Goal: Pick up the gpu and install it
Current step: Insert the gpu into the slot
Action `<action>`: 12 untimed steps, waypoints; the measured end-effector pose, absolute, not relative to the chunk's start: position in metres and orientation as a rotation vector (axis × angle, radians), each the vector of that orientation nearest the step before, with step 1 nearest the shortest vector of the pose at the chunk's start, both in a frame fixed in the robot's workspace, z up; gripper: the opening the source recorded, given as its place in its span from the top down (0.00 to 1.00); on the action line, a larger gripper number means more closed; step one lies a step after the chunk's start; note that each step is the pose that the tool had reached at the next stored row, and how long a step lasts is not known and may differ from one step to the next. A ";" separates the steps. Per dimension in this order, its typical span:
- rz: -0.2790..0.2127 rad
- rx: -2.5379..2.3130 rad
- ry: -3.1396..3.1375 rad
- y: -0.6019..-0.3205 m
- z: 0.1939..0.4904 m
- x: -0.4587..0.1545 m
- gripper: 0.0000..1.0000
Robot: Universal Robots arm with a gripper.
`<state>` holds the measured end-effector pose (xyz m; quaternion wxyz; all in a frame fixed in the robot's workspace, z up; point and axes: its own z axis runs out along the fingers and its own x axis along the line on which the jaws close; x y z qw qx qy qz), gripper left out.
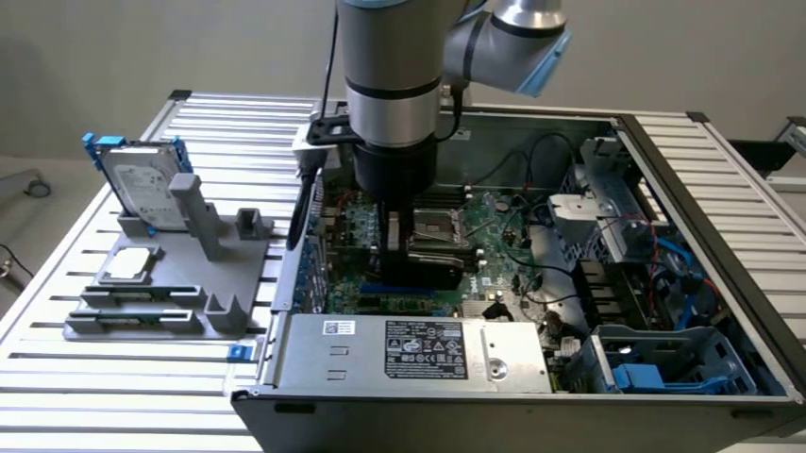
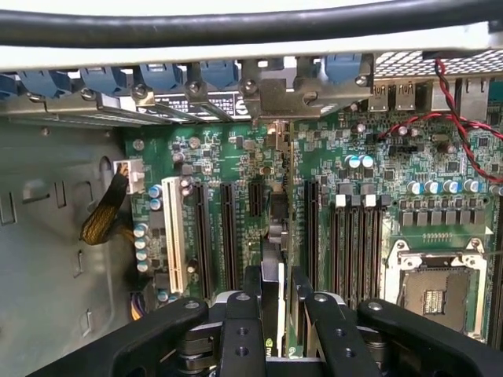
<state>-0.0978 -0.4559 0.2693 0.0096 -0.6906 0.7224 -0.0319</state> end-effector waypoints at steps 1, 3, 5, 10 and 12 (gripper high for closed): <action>-0.098 -2.156 2.256 -0.456 0.269 -0.098 0.74; -0.095 -2.156 2.255 -0.456 0.269 -0.098 0.74; -0.093 -2.156 2.255 -0.456 0.268 -0.098 0.74; -0.089 -2.157 2.257 -0.456 0.267 -0.099 0.74; -0.088 -2.158 2.257 -0.456 0.266 -0.099 0.74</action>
